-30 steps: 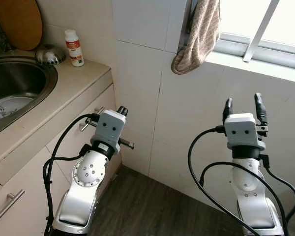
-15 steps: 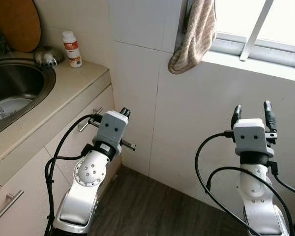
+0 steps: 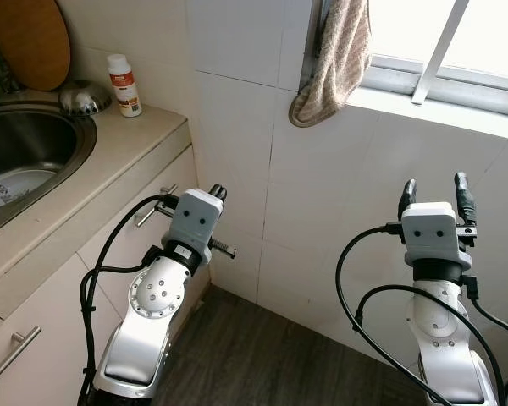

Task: Kitchen organization

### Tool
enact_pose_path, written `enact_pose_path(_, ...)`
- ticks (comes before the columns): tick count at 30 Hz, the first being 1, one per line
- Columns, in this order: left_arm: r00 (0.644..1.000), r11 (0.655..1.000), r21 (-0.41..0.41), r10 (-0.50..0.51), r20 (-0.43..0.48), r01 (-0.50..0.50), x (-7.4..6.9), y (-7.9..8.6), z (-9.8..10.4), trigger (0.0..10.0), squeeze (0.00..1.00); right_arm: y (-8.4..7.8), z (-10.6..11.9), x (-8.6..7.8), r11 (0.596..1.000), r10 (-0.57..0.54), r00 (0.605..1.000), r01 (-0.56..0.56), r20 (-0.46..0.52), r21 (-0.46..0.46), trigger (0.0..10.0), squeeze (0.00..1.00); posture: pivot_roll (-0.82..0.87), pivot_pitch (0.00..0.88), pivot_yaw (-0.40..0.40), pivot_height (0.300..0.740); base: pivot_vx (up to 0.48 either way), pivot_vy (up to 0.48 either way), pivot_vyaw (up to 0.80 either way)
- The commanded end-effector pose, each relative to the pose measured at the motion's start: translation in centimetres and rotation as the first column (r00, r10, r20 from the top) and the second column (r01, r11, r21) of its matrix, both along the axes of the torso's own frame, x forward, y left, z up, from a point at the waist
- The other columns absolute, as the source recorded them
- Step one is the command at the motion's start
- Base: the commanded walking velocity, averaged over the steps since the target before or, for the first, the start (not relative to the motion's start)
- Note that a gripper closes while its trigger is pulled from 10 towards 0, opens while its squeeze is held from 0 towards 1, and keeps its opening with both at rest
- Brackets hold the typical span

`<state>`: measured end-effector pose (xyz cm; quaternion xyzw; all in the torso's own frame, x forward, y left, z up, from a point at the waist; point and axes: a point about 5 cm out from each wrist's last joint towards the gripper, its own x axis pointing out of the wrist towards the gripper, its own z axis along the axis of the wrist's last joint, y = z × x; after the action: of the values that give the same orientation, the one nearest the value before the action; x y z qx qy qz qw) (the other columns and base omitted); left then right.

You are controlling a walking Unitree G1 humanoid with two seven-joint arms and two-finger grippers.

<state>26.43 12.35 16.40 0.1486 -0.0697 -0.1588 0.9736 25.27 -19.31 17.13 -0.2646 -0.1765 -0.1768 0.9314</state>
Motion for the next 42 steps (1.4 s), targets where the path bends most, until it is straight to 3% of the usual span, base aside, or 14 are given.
enact_pose_path(1, 1.0, 1.0, 0.006, -0.008, 0.004, 0.008, -0.3, 0.1, 0.3, 10.0, 0.0, -0.1, 0.3, -0.3, 1.0, -0.003, 1.0, 0.003, 0.006, 0.013, 10.0, 0.0, 0.13, 0.0, -0.04, 0.74, 0.0, 0.0, 0.0)
enact_pose_path(6, 0.998, 0.998, -0.041, 0.05, -0.028, -0.051, -0.5, 1.2, 0.9, 10.0, 0.0, 0.7, -0.3, -0.1, 0.999, 0.026, 1.0, -0.025, -0.013, 0.023, 10.0, 0.0, 0.16, 0.0, -0.046, 0.74, 0.0, 0.0, 0.0)
enact_pose_path(9, 0.983, 0.986, -0.097, 0.118, -0.139, -0.133, -2.5, 2.8, 0.8, 10.0, 0.0, 0.7, -0.2, 0.3, 0.999, 0.035, 0.999, -0.035, -0.011, 0.026, 10.0, 0.0, 0.18, 0.0, -0.06, 0.74, 0.0, 0.0, 0.0)
enact_pose_path(13, 0.97, 0.975, -0.089, 0.19, -0.15, -0.204, -4.6, 4.3, 1.2, 10.0, 0.0, 0.6, 0.0, 0.5, 0.999, 0.045, 0.999, -0.045, -0.01, 0.021, 10.0, 0.0, 0.19, 0.0, -0.069, 0.74, 0.0, 0.0, 0.0)
enact_pose_path(14, 0.928, 0.931, -0.08, 0.342, -0.144, -0.356, -5.6, 6.2, 1.9, 10.0, 0.0, 0.5, 0.0, 0.6, 0.998, 0.054, 0.998, -0.054, -0.012, 0.015, 10.0, 0.0, 0.21, 0.0, -0.076, 0.74, 0.0, 0.0, 0.0)
enact_pose_path(15, 0.91, 0.912, -0.076, 0.389, -0.142, -0.402, -5.9, 6.7, 2.4, 10.0, 0.0, 0.6, 0.0, 0.6, 0.998, 0.057, 0.998, -0.057, -0.013, 0.014, 10.0, 0.0, 0.21, 0.0, -0.076, 0.74, 0.0, 0.0, 0.0)
enact_pose_path(19, 0.901, 0.905, -0.051, 0.413, -0.135, -0.423, -6.5, 7.0, 3.1, 10.0, 0.0, 0.7, 0.1, 0.7, 0.998, 0.066, 0.998, -0.066, -0.014, 0.016, 10.0, 0.0, 0.21, 0.0, -0.098, 0.74, 0.0, 0.0, 0.0)
enact_pose_path(20, 0.894, 0.898, -0.089, 0.412, -0.173, -0.431, -6.5, 7.0, 2.7, 10.0, 0.0, 0.9, 0.0, 0.8, 0.997, 0.076, 0.997, -0.075, -0.017, 0.021, 10.0, 0.0, 0.23, 0.0, -0.104, 0.74, 0.0, 0.0, 0.0)
enact_pose_path(21, 0.891, 0.895, -0.11, 0.407, -0.198, -0.433, -6.5, 7.0, 2.3, 10.0, 0.0, 1.0, -0.1, 0.8, 0.997, 0.081, 0.997, -0.08, -0.019, 0.022, 10.0, 0.0, 0.23, 0.0, -0.104, 0.74, 0.0, 0.0, 0.0)
enact_pose_path(23, 0.909, 0.919, -0.046, 0.377, -0.177, -0.391, -5.7, 6.0, 1.8, 10.0, 0.0, 1.4, -0.2, 1.1, 0.995, 0.097, 0.995, -0.097, -0.024, 0.018, 10.0, 0.0, 0.22, 0.0, -0.104, 0.74, 0.0, 0.0, 0.0)
enact_pose_path(25, 0.95, 0.965, -0.008, 0.255, -0.18, -0.261, -5.3, 3.9, 1.1, 10.0, 0.0, 1.6, 0.1, 1.3, 0.994, 0.106, 0.994, -0.106, -0.011, 0.012, 10.0, 0.0, 0.22, 0.0, -0.101, 0.74, 0.0, 0.0, 0.0)
enact_pose_path(27, 0.962, 0.981, -0.042, 0.177, -0.207, -0.19, -5.1, 2.9, 0.8, 10.0, 0.0, 1.6, 0.3, 1.4, 0.995, 0.103, 0.995, -0.103, -0.002, 0.01, 10.0, 0.0, 0.21, 0.0, -0.101, 0.74, 0.0, 0.0, 0.0)
enact_pose_path(35, 0.979, 0.989, 0.067, 0.137, -0.15, -0.128, -4.2, 2.3, 0.7, 10.0, 0.0, 1.0, 0.1, 0.9, 0.997, 0.073, 0.997, -0.073, -0.006, 0.012, 10.0, 0.0, 0.19, 0.0, -0.083, 0.74, 0.0, 0.0, 0.0)
enact_pose_path(42, 0.97, 0.979, 0.142, 0.173, -0.173, -0.149, -3.9, 2.9, -0.3, 10.0, 0.0, 1.0, -0.1, 0.7, 0.998, 0.063, 0.998, -0.063, -0.008, 0.017, 10.0, 0.0, 0.19, 0.0, -0.074, 0.74, 0.0, 0.0, 0.0)
